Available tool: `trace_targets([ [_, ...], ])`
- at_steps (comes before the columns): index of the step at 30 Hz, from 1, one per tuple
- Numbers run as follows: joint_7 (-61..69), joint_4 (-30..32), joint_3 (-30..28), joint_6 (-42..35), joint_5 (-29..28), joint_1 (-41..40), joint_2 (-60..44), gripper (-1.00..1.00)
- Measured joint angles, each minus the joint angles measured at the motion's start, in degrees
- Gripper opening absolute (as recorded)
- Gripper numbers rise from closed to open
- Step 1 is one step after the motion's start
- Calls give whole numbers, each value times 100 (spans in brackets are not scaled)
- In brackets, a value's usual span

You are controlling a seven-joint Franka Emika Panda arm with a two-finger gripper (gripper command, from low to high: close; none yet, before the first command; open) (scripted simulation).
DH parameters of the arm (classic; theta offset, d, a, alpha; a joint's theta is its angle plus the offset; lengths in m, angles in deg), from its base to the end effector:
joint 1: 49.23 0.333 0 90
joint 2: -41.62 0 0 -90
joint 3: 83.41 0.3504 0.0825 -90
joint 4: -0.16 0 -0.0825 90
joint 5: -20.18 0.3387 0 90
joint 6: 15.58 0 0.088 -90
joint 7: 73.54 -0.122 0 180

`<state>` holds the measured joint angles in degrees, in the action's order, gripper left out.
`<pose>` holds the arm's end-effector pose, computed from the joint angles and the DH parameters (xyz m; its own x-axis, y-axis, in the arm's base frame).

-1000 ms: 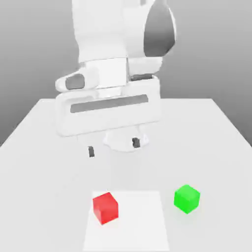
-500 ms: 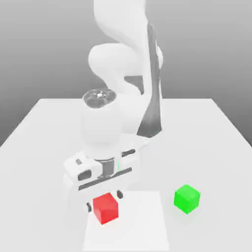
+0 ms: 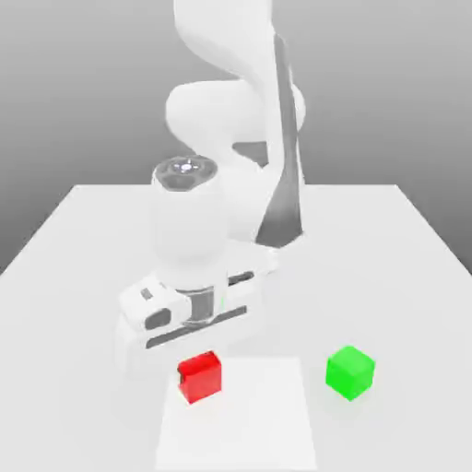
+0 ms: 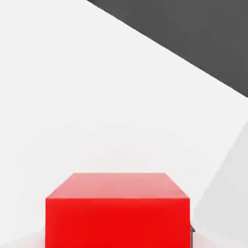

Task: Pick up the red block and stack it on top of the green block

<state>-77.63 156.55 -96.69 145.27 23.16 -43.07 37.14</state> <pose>0.3832 -0.0512 0.2617 0.9704 -0.2417 0.0022 -0.2417 -0.9704 0.0006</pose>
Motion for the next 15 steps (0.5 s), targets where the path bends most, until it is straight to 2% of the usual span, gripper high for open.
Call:
trace_targets([
  [13,62,253,1167,-783,-260,2003,1023,-100],
  [15,65,255,1239,-568,-280,2118,815,-100],
])
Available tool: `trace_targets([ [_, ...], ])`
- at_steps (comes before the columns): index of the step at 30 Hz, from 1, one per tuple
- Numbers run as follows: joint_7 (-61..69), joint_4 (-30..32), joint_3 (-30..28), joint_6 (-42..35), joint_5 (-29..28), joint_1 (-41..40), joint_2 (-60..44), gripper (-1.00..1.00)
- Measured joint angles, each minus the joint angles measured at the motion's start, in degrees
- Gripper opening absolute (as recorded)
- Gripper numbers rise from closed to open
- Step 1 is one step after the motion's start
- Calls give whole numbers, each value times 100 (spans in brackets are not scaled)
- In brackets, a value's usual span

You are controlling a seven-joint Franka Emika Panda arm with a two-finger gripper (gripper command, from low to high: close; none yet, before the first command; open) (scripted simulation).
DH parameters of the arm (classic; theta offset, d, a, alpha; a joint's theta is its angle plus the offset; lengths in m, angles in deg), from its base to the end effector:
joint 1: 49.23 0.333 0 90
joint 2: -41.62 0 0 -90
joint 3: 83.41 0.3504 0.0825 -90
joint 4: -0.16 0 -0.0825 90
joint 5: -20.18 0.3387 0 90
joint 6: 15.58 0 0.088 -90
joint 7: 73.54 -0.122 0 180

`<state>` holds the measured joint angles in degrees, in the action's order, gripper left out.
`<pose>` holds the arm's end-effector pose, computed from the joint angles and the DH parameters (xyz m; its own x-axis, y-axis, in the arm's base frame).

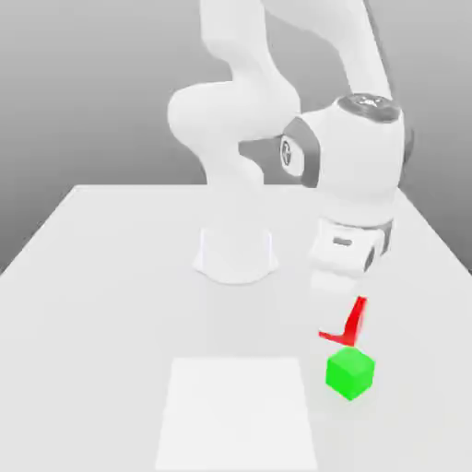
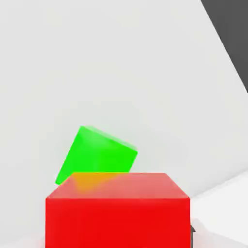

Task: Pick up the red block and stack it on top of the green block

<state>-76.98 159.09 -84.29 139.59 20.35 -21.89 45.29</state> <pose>0.3262 0.1623 0.2927 0.9214 0.3886 -0.0017 0.3886 -0.9214 -0.0021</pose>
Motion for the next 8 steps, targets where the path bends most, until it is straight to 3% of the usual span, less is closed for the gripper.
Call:
trace_targets([
  [4,25,-29,-27,731,28,75,-758,-100],
  [5,27,-35,-23,892,32,65,-926,100],
  [8,27,-35,-23,892,32,65,-926,100],
])
